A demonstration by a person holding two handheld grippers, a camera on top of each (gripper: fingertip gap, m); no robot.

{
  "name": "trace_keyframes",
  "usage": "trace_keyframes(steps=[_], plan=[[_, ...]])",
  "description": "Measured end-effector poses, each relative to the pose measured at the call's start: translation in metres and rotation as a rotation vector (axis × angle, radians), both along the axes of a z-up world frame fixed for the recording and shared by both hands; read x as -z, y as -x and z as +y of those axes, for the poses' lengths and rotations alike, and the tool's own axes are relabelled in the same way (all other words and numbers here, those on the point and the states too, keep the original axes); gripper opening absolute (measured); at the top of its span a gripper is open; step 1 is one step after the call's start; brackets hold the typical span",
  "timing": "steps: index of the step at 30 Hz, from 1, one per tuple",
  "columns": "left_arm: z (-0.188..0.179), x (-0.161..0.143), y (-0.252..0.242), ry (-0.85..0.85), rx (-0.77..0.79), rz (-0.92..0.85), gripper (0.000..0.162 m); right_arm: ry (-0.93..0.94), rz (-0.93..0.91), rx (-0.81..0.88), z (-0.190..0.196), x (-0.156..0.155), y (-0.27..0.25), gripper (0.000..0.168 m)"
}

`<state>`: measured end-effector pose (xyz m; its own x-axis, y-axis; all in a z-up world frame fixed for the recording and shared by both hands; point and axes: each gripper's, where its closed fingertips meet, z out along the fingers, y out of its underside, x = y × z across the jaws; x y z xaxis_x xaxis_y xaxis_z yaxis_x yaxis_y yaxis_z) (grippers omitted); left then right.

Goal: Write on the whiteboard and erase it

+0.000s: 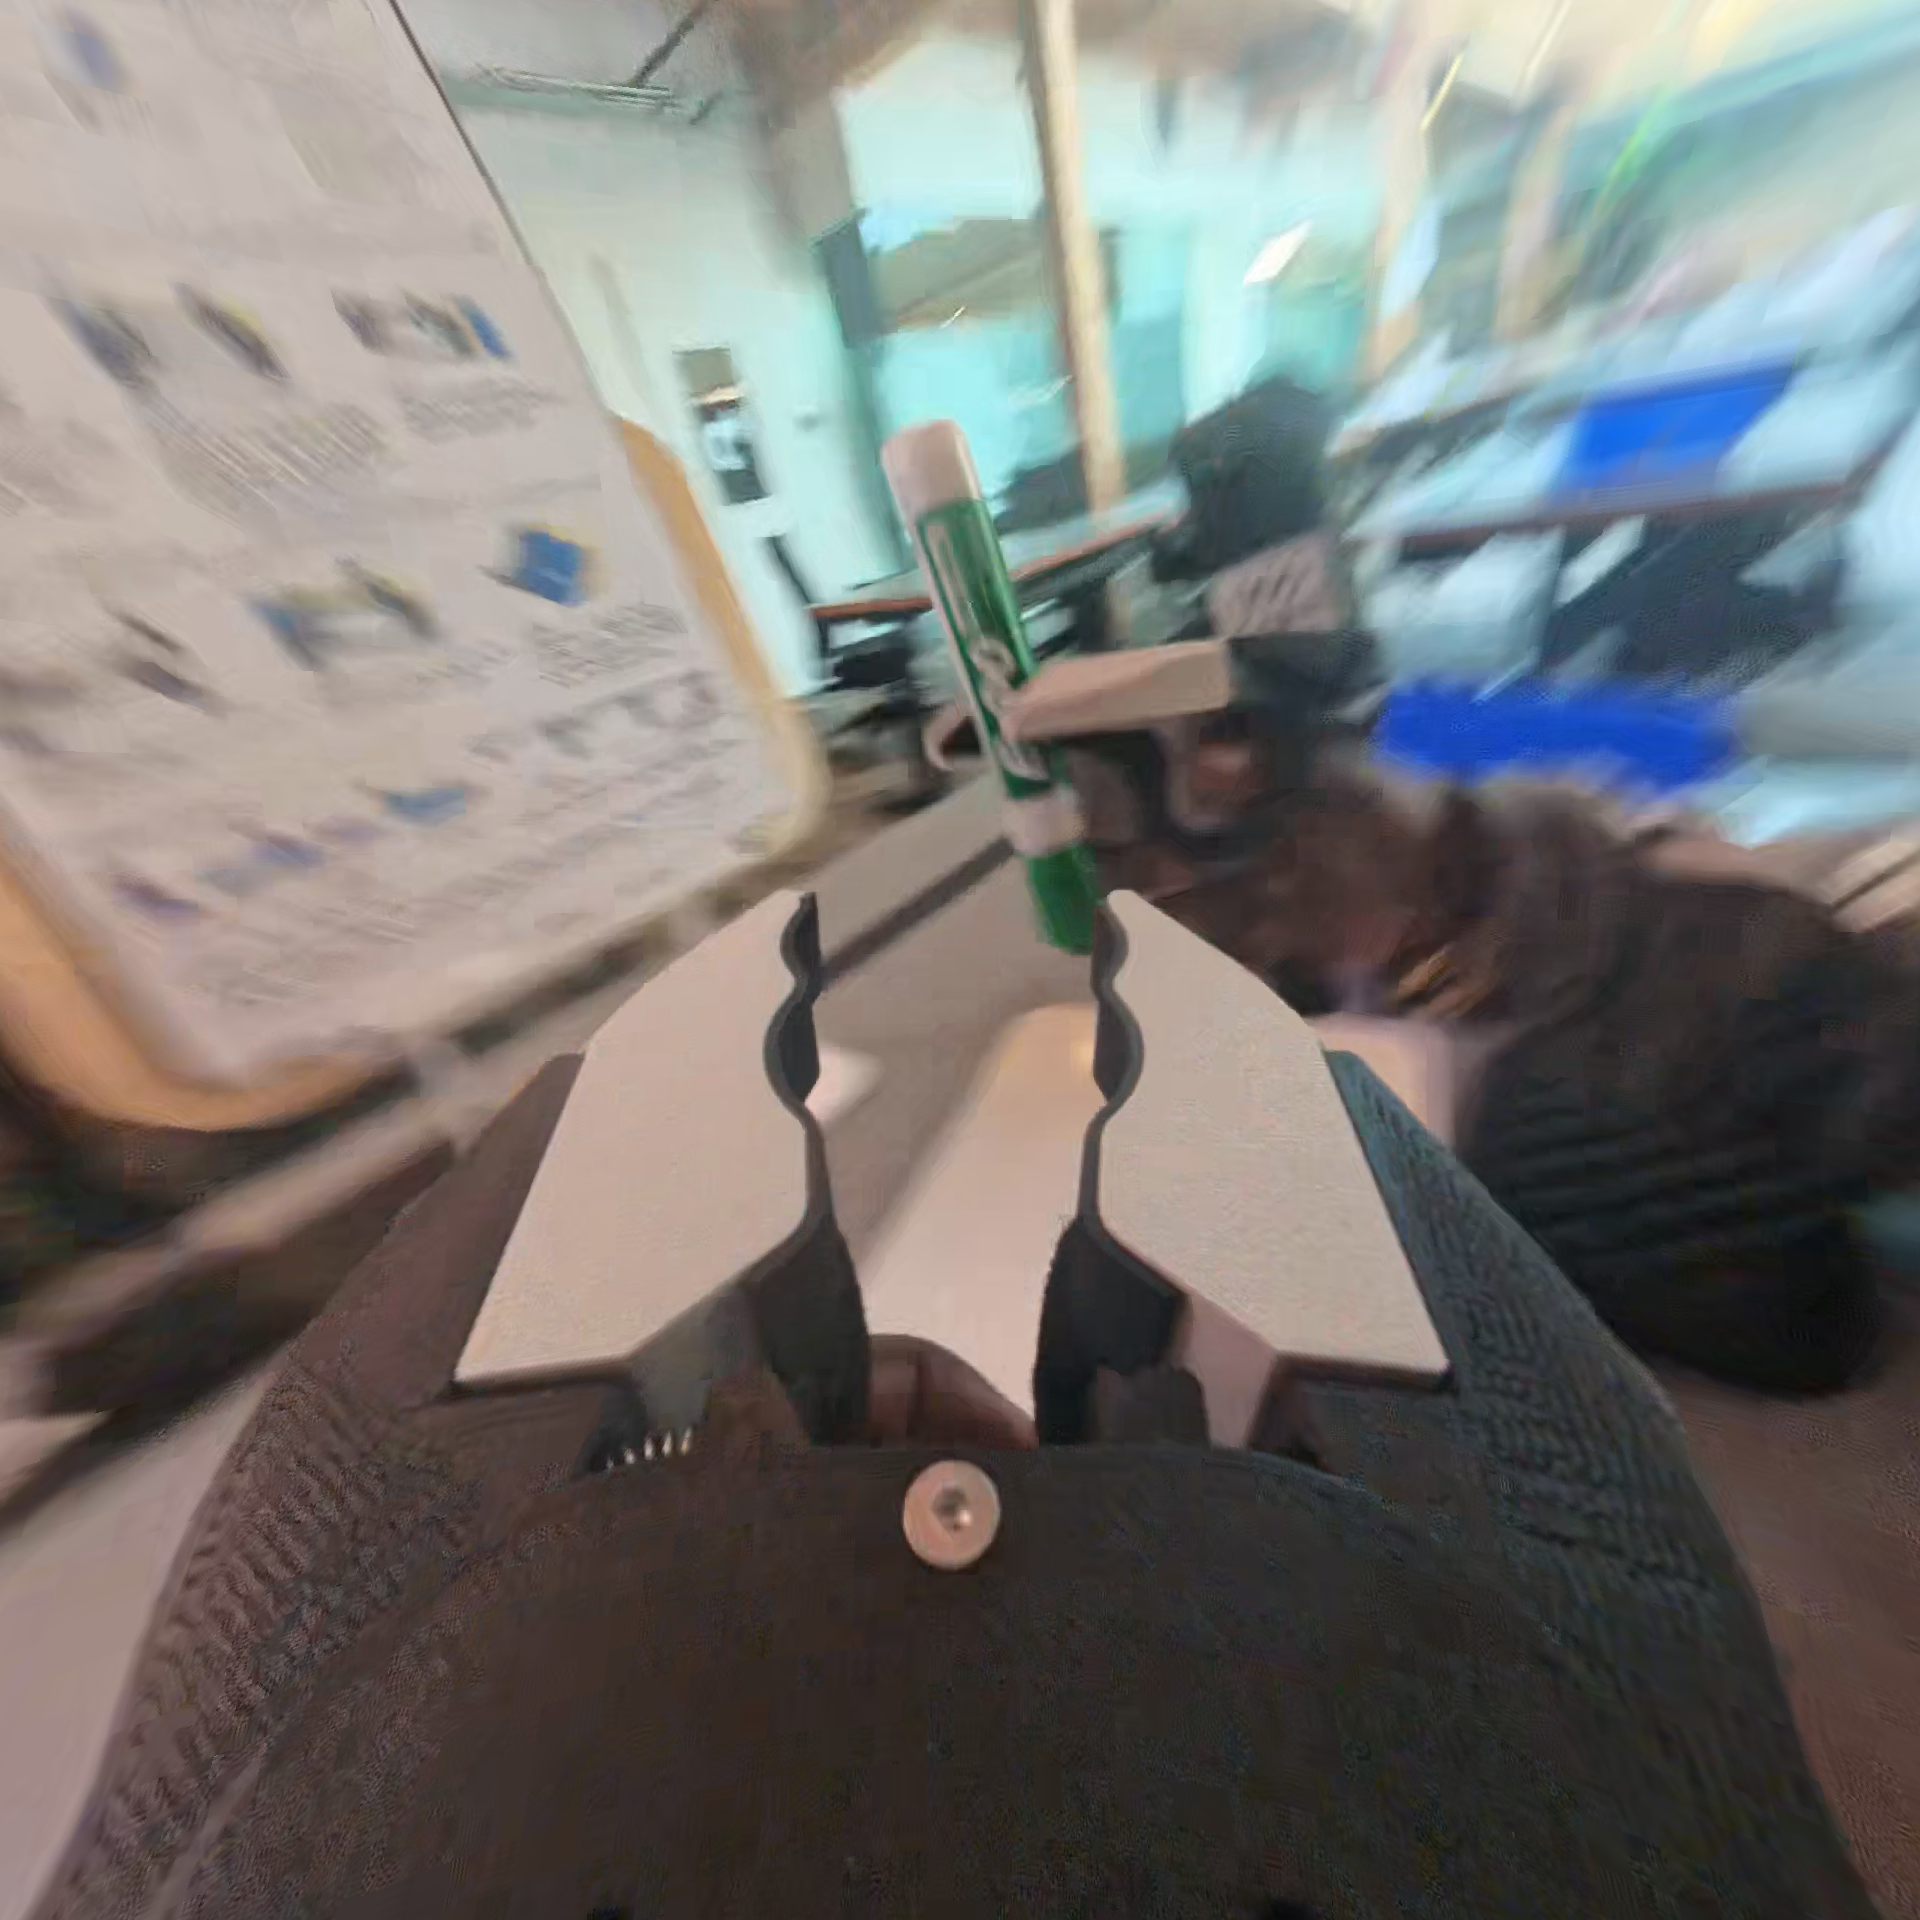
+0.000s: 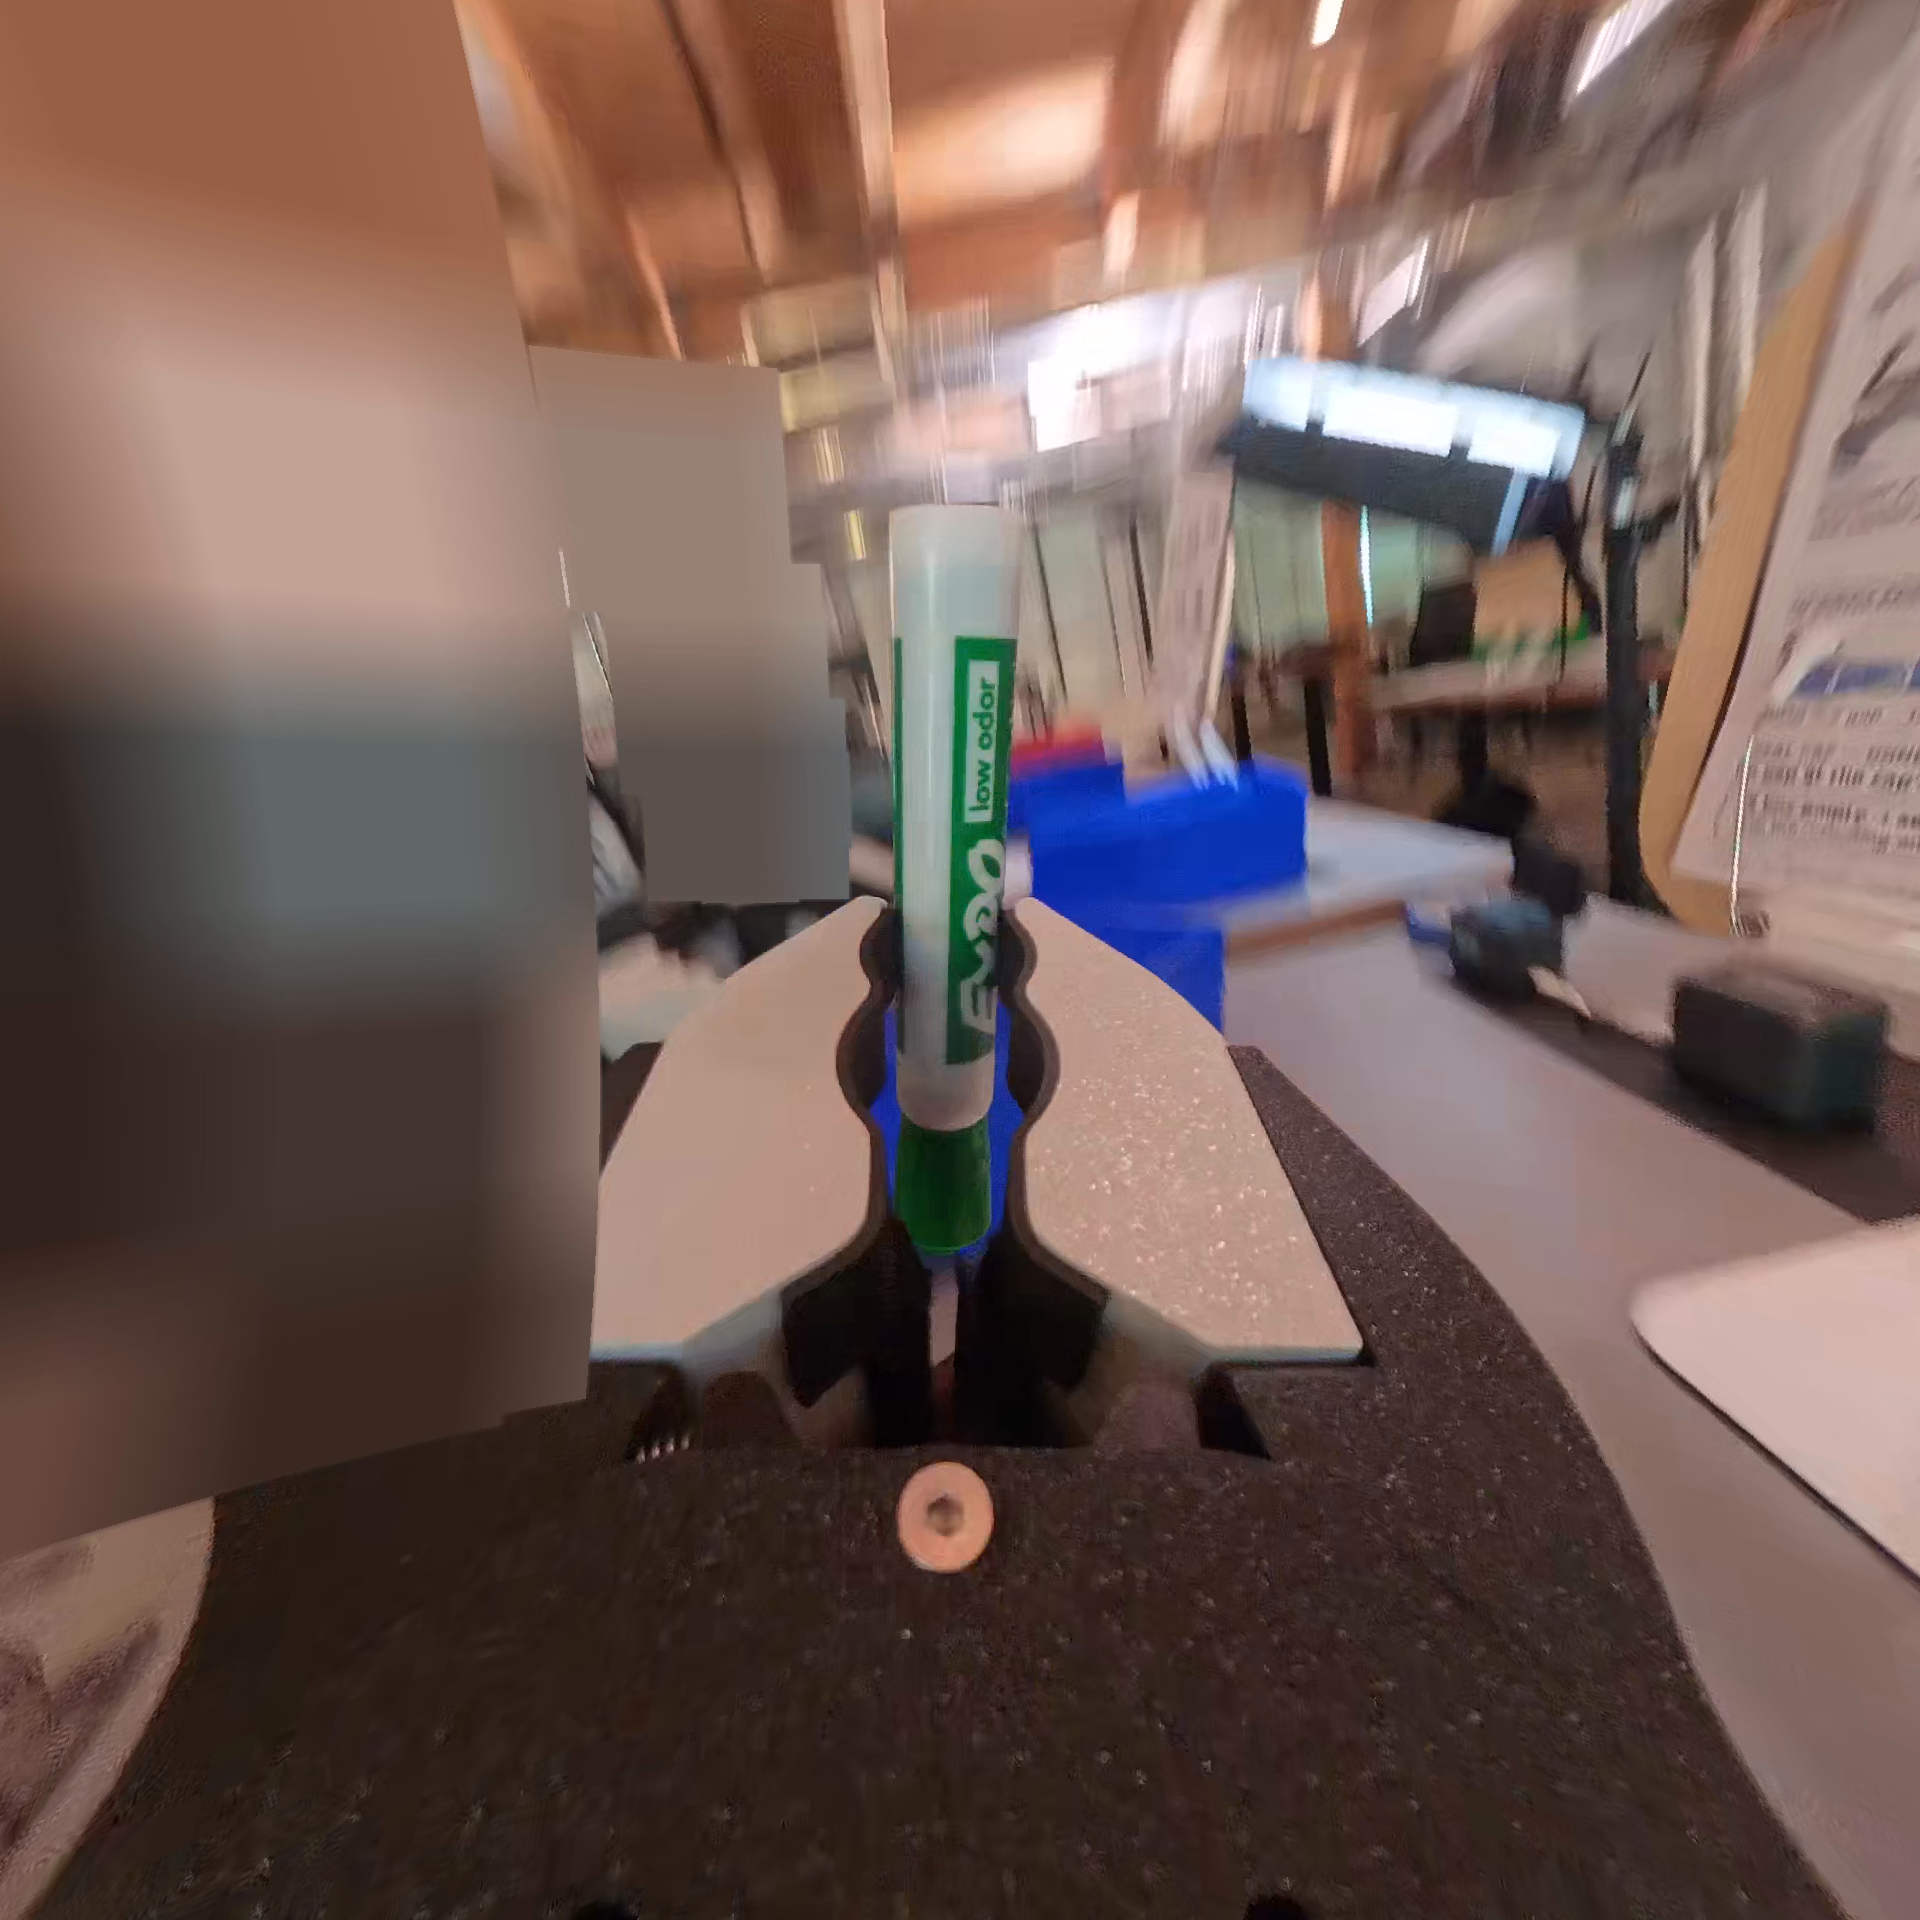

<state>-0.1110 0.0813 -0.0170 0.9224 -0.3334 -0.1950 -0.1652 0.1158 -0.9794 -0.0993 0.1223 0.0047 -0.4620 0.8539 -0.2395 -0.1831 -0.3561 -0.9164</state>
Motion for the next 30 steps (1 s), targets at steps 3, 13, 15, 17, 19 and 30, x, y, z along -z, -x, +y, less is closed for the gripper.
trace_keyframes(steps=[3,13,15,17,19,30], plan=[[0.017,0.03,-0.023,0.098,0.061,-0.071,0.053,0.108,0.128,0.042,0.001,-0.004,-0.013,0.018],[0.023,0.057,-0.053,0.094,0.186,0.244,0.023,-0.139,0.026,0.104,-0.031,0.024,-0.022,0.018],[0.019,0.066,-0.051,0.109,0.217,0.324,0.022,-0.207,-0.02,0.113,-0.032,0.036,-0.028,0.019],[0.015,0.078,-0.052,0.176,0.256,0.393,0.021,-0.268,-0.017,0.167,-0.03,0.041,-0.034,0.024],[0.009,0.089,-0.059,0.211,0.318,0.472,0.021,-0.308,0.0,0.162,-0.035,0.045,-0.04,0.021],[0.026,0.092,-0.068,0.11,0.311,0.525,0.018,-0.278,0.034,0.291,-0.029,0.056,-0.05,0.019]])
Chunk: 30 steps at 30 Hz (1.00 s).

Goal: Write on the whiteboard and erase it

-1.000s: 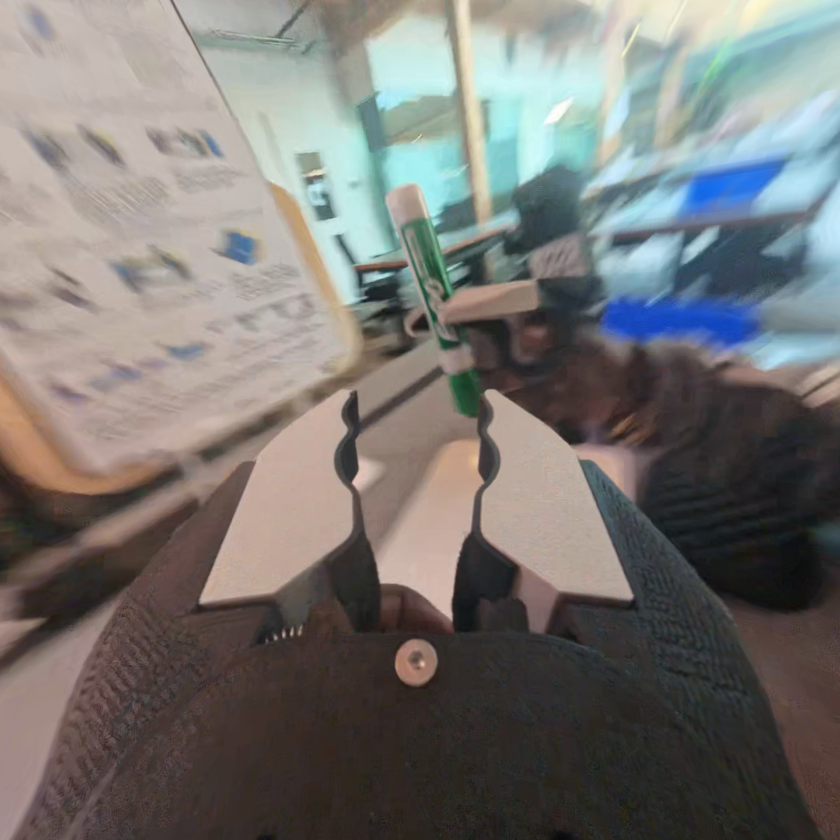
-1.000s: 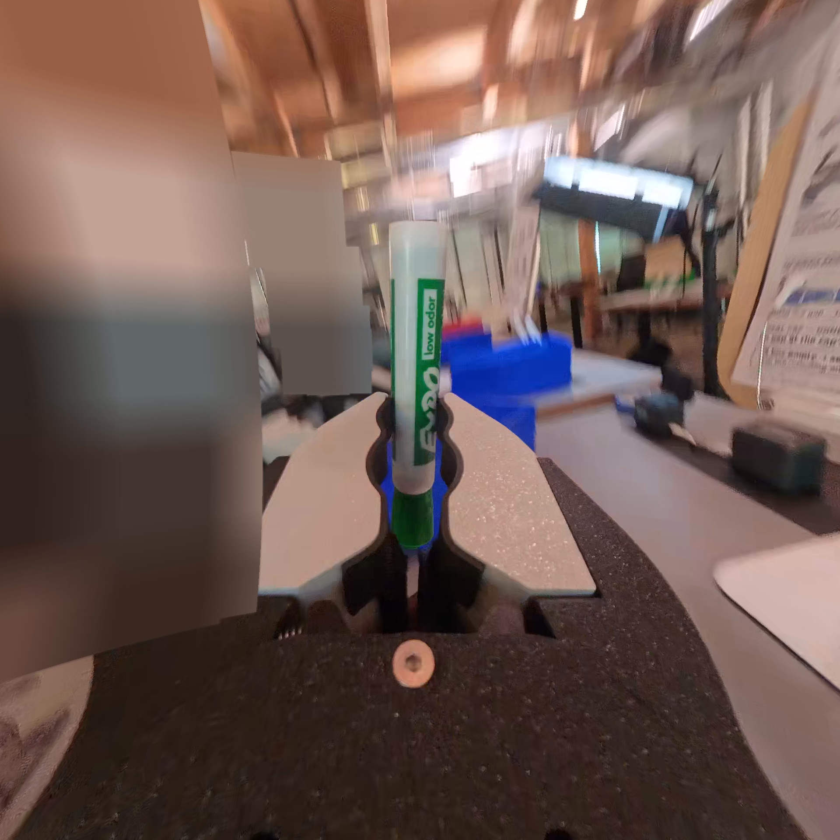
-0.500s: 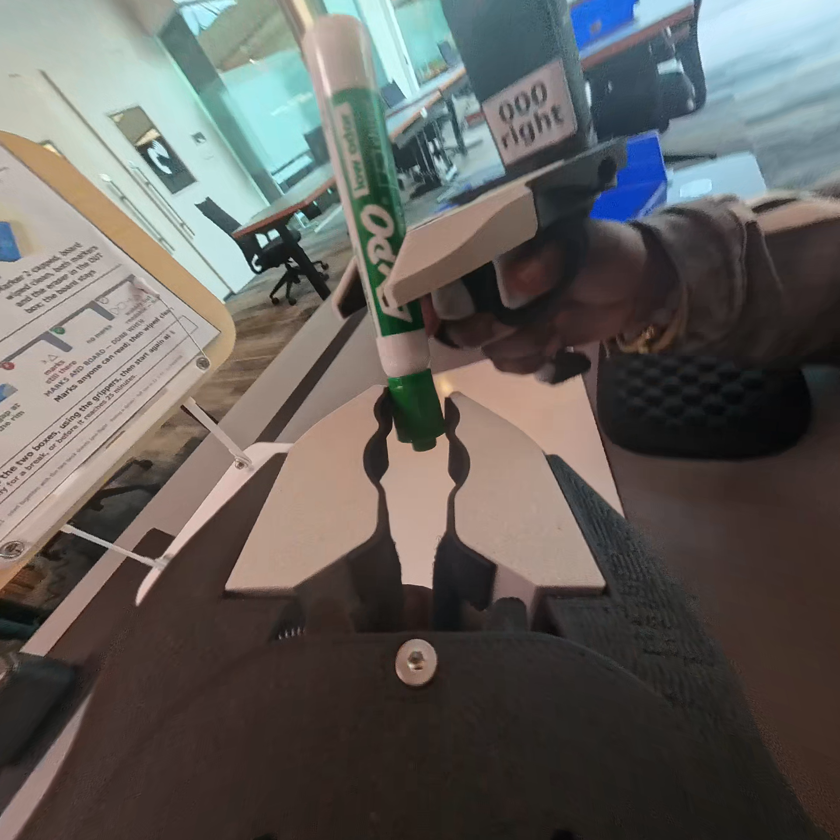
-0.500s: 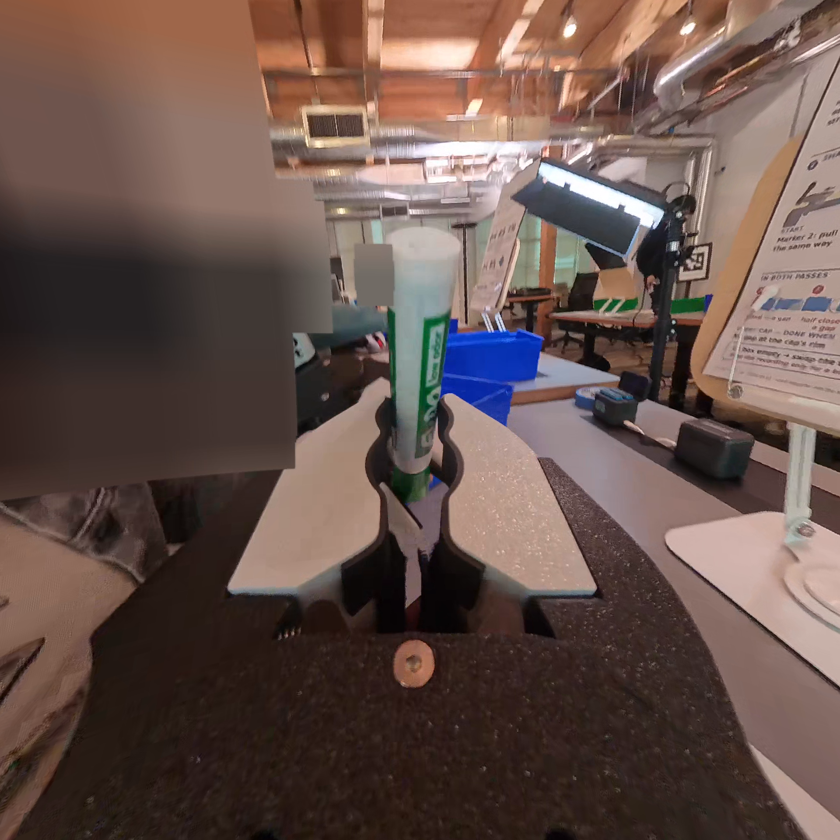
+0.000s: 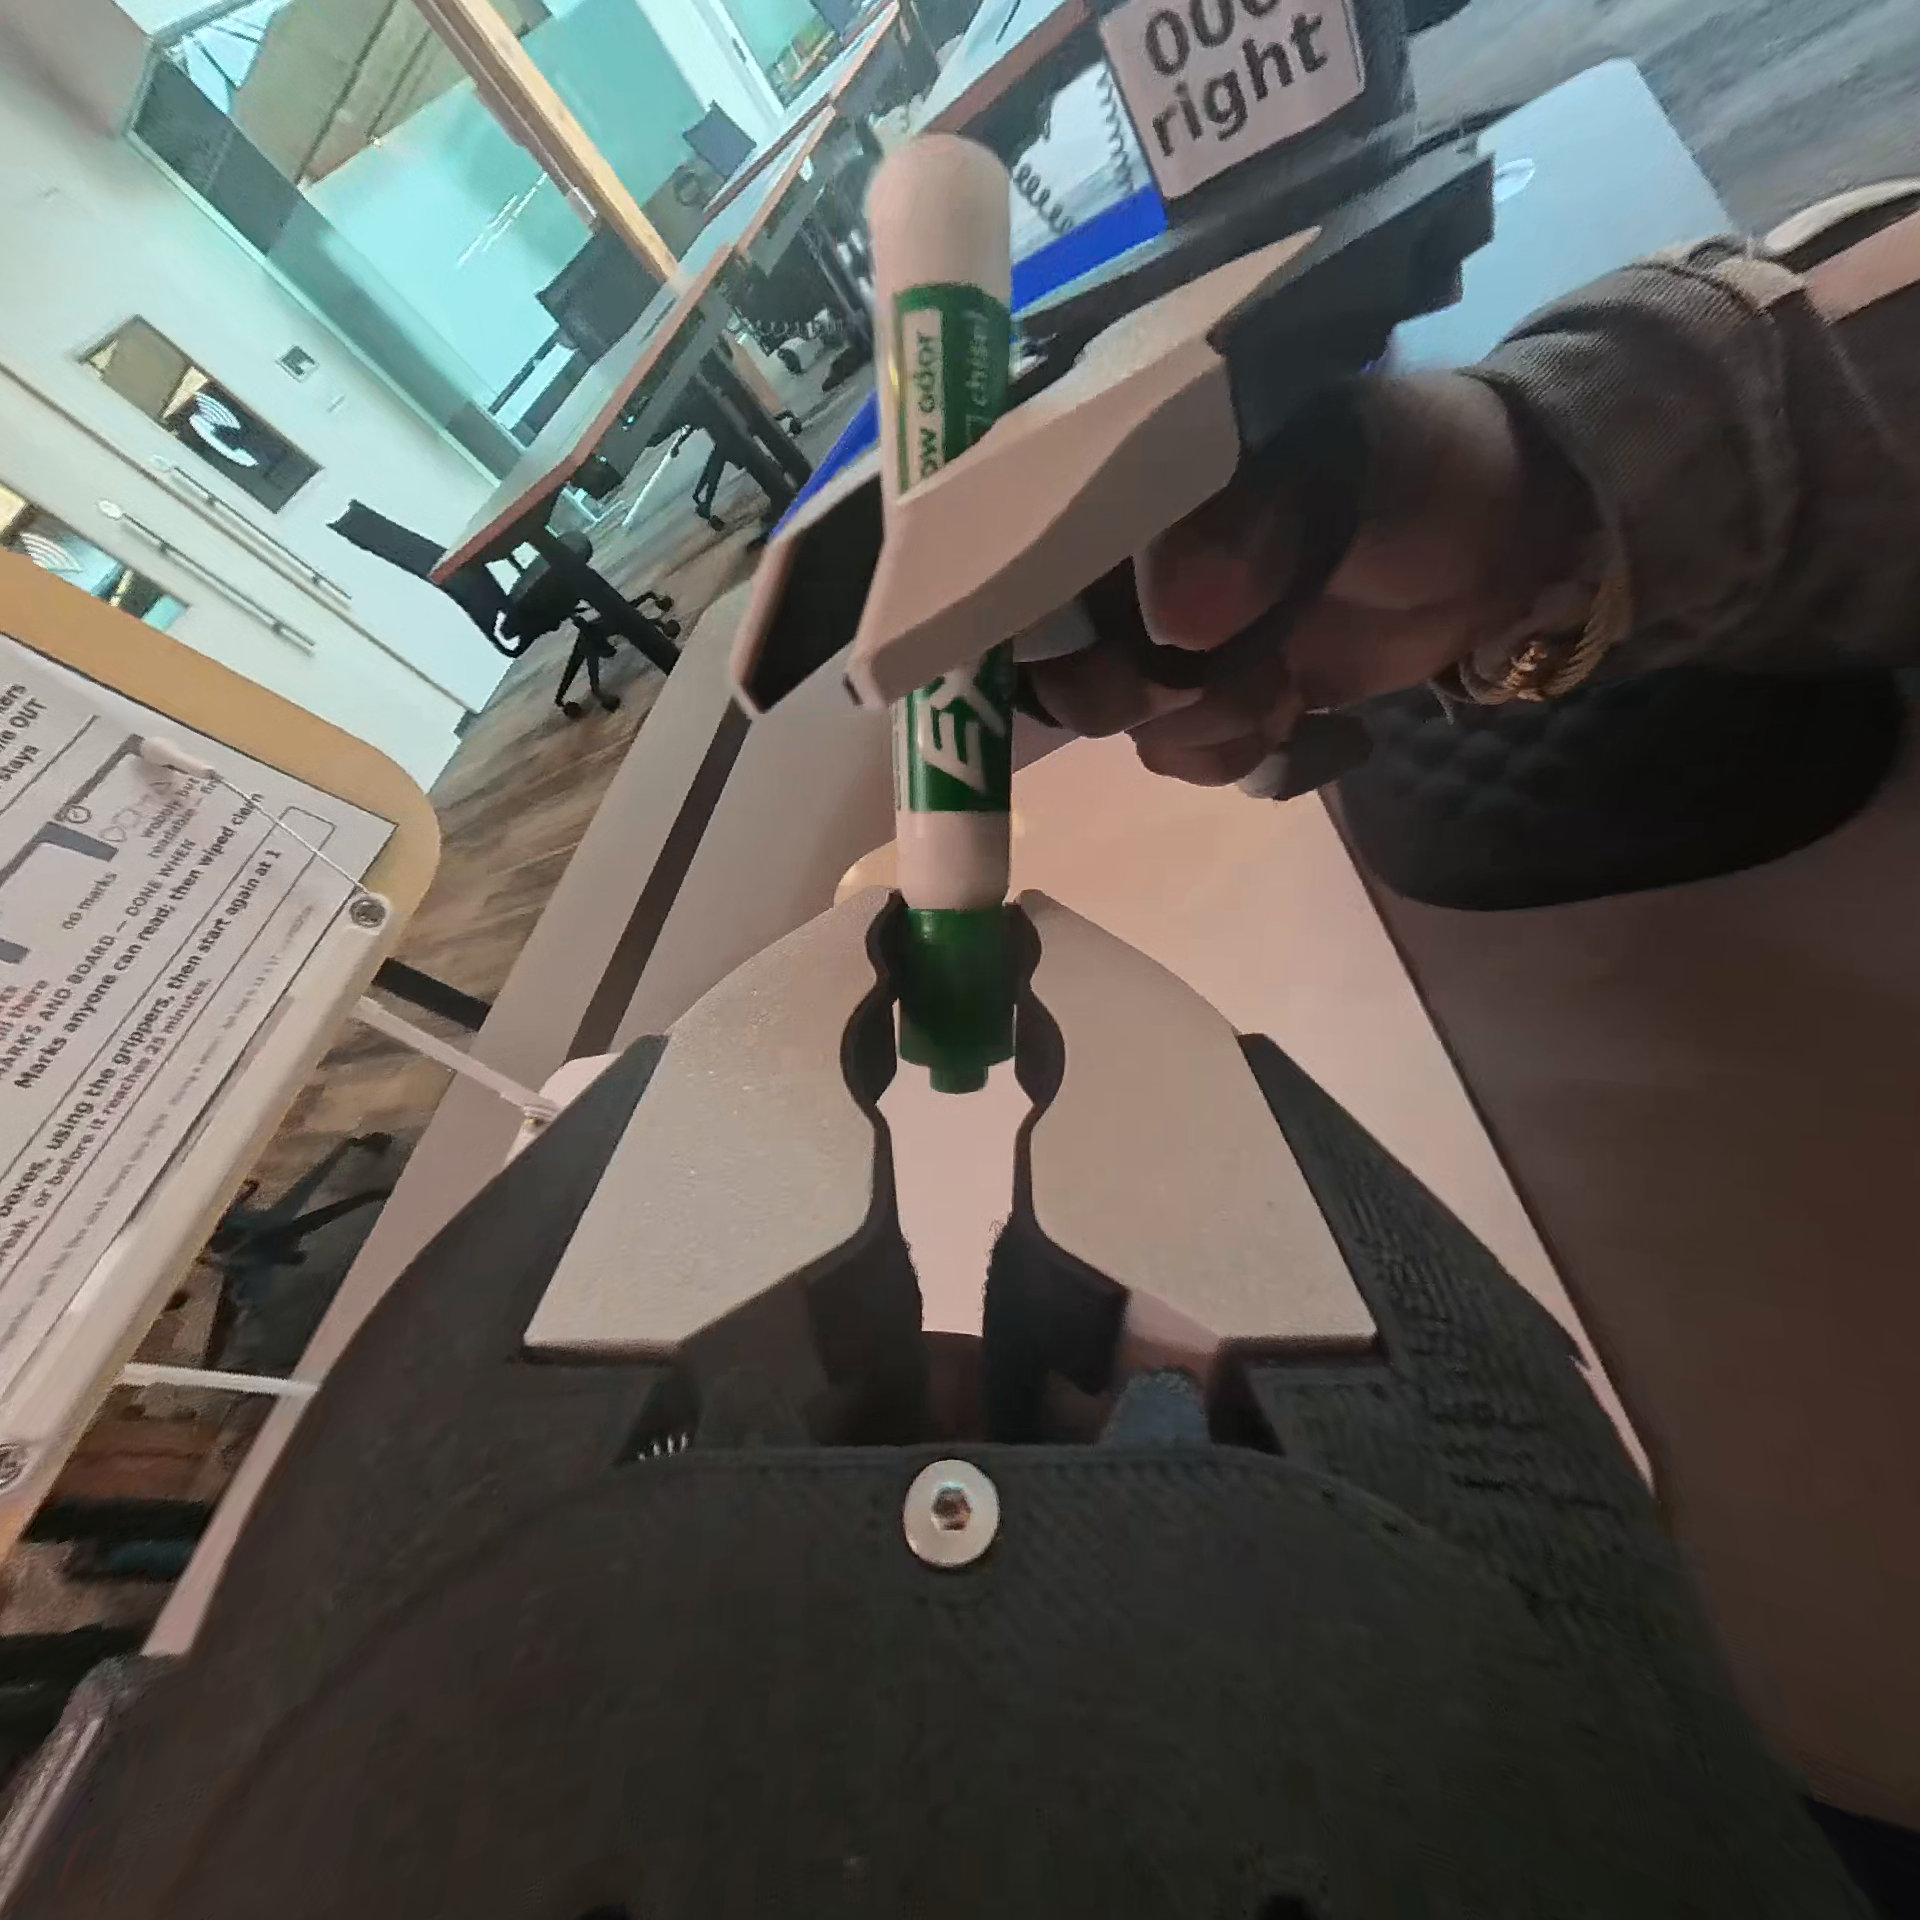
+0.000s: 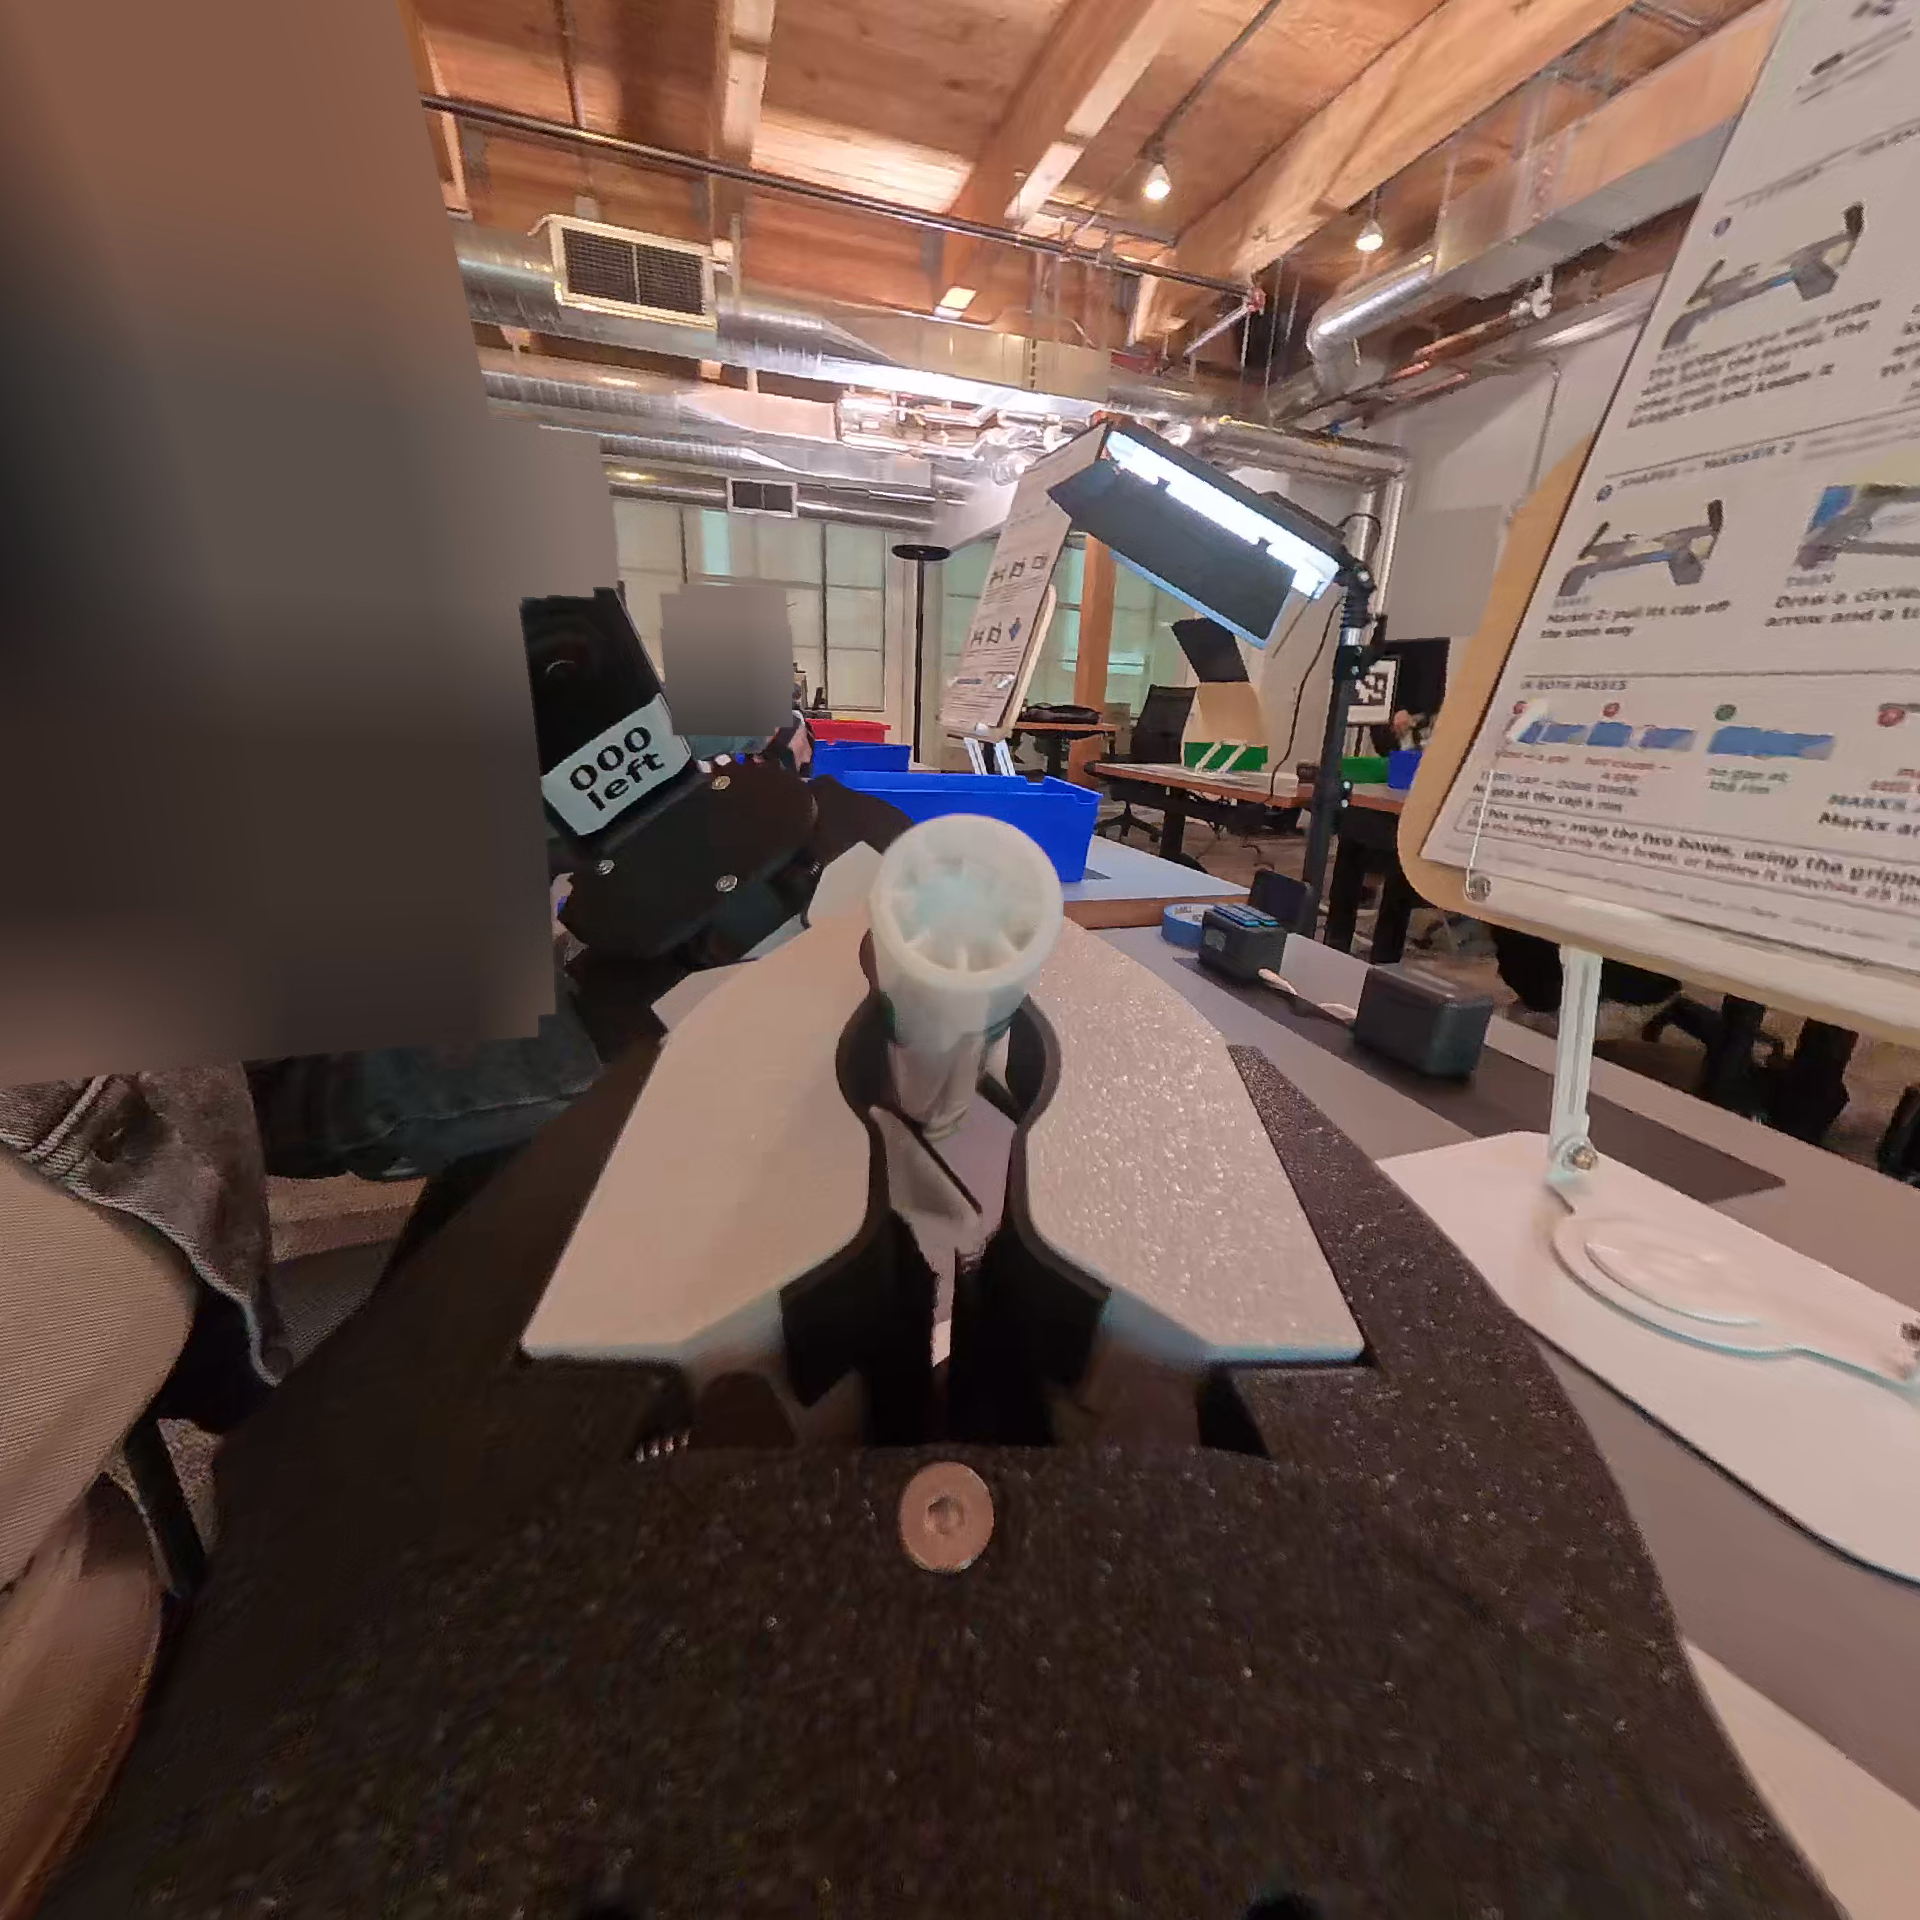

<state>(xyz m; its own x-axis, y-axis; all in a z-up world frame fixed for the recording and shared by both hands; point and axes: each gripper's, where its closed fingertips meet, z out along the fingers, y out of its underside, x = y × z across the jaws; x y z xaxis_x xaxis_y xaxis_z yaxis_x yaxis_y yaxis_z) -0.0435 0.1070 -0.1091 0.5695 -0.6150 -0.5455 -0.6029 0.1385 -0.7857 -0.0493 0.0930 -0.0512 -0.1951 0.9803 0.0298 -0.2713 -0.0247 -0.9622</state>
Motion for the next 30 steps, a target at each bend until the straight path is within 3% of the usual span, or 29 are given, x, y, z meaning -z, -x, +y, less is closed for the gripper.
trace_keyframes(steps=[11,13,16,18,20,21,25,26,27,29,30], plan=[[-0.007,0.021,0.002,0.172,0.084,-0.136,0.018,0.144,-0.103,0.046,0.005,0.024,0.005,0.019],[-0.016,0.023,-0.003,0.294,0.156,-0.248,0.018,0.145,-0.105,0.02,0.0,0.024,0.004,0.019],[-0.042,0.015,-0.012,0.671,0.384,-0.561,0.018,0.175,-0.07,-0.059,-0.012,0.02,0.001,0.018],[-0.049,0.01,-0.012,0.773,0.469,-0.688,0.018,0.192,-0.063,-0.065,-0.015,0.018,0.002,0.019],[-0.04,0.011,-0.011,0.687,0.393,-0.654,0.018,0.244,-0.06,-0.043,-0.008,0.018,0.002,0.019],[-0.032,0.011,-0.009,0.559,0.304,-0.556,0.018,0.284,-0.053,-0.03,-0.003,0.018,0.0,0.018],[-0.007,0.002,0.01,-0.173,-0.034,0.08,0.017,0.404,0.005,0.039,0.01,0.007,-0.006,0.018],[-0.005,0.012,0.017,-0.153,-0.073,0.13,0.017,0.451,0.097,0.072,0.02,-0.007,-0.021,0.018],[-0.006,0.033,0.026,0.038,-0.071,0.051,0.017,0.475,0.187,0.1,0.033,-0.022,-0.043,0.018],[-0.007,0.035,0.043,0.315,-0.049,-0.379,0.017,0.364,0.152,0.252,0.05,-0.027,-0.069,0.018],[-0.004,0.035,0.053,0.357,-0.076,-0.428,0.017,0.313,0.078,0.294,0.05,-0.021,-0.069,0.018]])
